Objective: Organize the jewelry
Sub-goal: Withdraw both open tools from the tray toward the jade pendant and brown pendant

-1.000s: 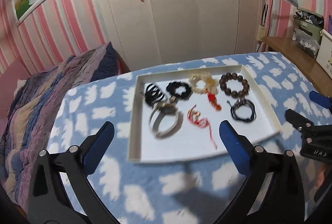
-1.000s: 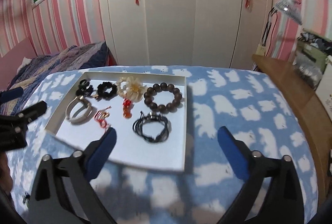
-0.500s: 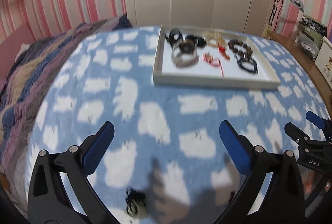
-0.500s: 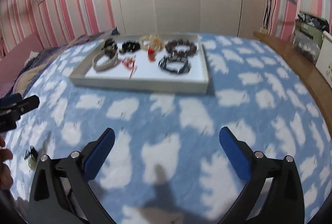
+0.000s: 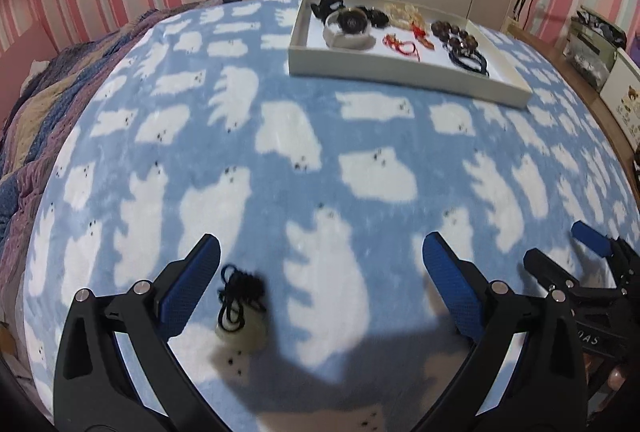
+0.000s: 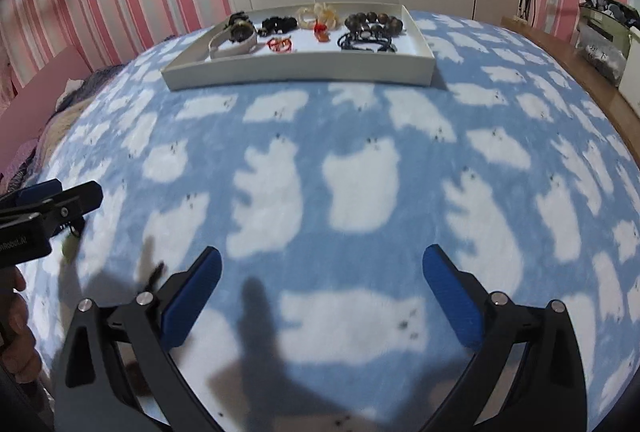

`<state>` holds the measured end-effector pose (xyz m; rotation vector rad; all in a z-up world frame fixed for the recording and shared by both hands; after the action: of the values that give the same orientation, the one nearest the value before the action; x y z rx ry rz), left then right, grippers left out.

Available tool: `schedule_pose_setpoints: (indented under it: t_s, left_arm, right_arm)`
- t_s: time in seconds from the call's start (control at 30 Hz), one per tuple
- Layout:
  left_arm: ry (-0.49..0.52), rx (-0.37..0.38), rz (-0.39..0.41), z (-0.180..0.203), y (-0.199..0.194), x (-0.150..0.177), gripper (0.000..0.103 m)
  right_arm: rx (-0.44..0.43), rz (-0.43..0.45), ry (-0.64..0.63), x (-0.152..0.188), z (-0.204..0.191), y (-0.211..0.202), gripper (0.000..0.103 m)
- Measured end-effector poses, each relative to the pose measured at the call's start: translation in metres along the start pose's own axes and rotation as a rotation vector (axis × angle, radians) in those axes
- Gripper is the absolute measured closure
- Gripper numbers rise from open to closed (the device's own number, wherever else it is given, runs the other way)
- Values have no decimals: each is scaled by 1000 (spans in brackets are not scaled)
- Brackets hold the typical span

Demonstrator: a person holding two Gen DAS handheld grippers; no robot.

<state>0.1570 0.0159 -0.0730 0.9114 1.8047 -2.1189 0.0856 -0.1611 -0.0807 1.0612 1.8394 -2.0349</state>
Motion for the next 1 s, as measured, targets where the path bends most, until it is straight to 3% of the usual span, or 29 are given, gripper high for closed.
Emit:
schedule_pose_setpoints:
  t_s: [0.3, 0.4, 0.67, 0.8, 0.93, 1.0]
  left_arm:
    - [9, -93, -4, -19, -12, 22, 3]
    - [-15, -88, -31, -29, -11, 31, 3]
    - [-38, -108, -33, -49, -11, 39, 3]
    - [-37, -73, -39, -52, -9, 39, 3]
    - [-20, -67, -47, -50, -6, 37, 3]
    - [-13, -56, -55, -49, -5, 38, 4]
  right_arm:
    - [30, 17, -11, 9, -8, -16, 2]
    - [-6, 13, -40, 12, -18, -21, 2]
    - [-5, 37, -142, 15, -48, -33, 4]
    - [-31, 1, -172, 20, -61, -30, 20]
    - [-46, -19, -189, 22, -71, -28, 22]
    - [-54, -24, -205, 22, -76, -29, 30]
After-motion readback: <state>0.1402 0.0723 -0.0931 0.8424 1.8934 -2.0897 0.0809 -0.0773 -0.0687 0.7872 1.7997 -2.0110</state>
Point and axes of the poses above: each gripper's, at about its wrist camera, not at the fingertips, and y roughly the way its jaws point, z to its right, x to its underside, the point moved 4 cm from there along y, roughly the way its jaws point, and after that the axes turned 4 degrees about x, right-handed, at the moved point
